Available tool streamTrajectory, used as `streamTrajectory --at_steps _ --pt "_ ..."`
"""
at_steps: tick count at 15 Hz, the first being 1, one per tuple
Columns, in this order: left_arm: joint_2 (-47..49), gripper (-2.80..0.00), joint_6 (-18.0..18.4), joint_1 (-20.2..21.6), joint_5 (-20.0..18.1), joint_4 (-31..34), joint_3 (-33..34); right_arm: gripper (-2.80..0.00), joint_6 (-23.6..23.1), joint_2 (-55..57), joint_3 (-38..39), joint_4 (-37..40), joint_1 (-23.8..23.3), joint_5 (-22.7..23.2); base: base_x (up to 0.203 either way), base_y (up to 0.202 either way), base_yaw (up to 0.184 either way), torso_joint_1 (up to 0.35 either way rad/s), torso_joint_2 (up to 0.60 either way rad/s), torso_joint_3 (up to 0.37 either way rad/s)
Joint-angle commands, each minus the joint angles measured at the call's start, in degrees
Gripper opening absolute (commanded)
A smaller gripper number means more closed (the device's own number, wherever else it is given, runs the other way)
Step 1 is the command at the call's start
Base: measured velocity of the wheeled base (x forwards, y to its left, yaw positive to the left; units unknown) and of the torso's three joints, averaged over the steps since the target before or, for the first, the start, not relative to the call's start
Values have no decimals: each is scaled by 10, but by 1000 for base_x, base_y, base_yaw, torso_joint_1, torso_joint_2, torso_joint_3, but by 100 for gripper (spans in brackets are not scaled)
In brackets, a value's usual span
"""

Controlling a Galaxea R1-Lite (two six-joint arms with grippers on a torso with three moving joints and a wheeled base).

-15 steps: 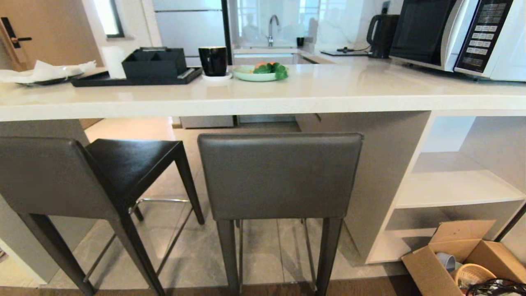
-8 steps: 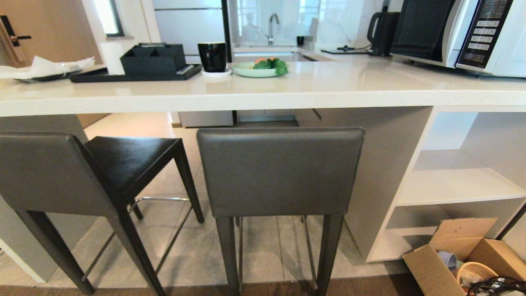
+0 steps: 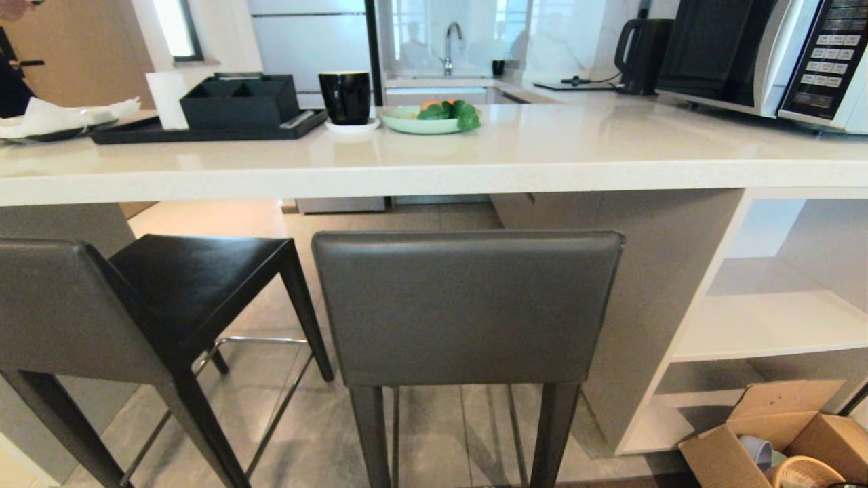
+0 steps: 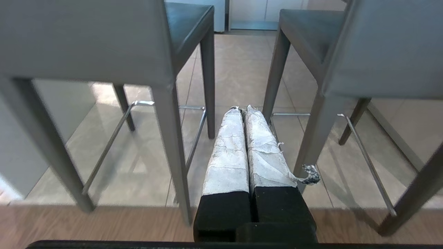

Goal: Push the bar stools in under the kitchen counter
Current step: Pull the gray chair out from under the dining table

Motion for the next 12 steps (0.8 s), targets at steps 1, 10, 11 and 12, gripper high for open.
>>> streamTrajectory --at_steps 1,10,11,12 --pt "1 -280 0 0 0 0 0 -280 0 0 1 0 0 0 193 0 1 2 2 7" --pt "1 -280 0 0 0 0 0 -280 0 0 1 0 1 0 140 0 2 0 3 2" --pt "1 -280 0 0 0 0 0 -280 0 0 1 0 0 0 0 0 0 0 0 0" --pt "1 -280 0 0 0 0 0 -280 0 0 1 0 0 0 0 0 0 0 0 0"
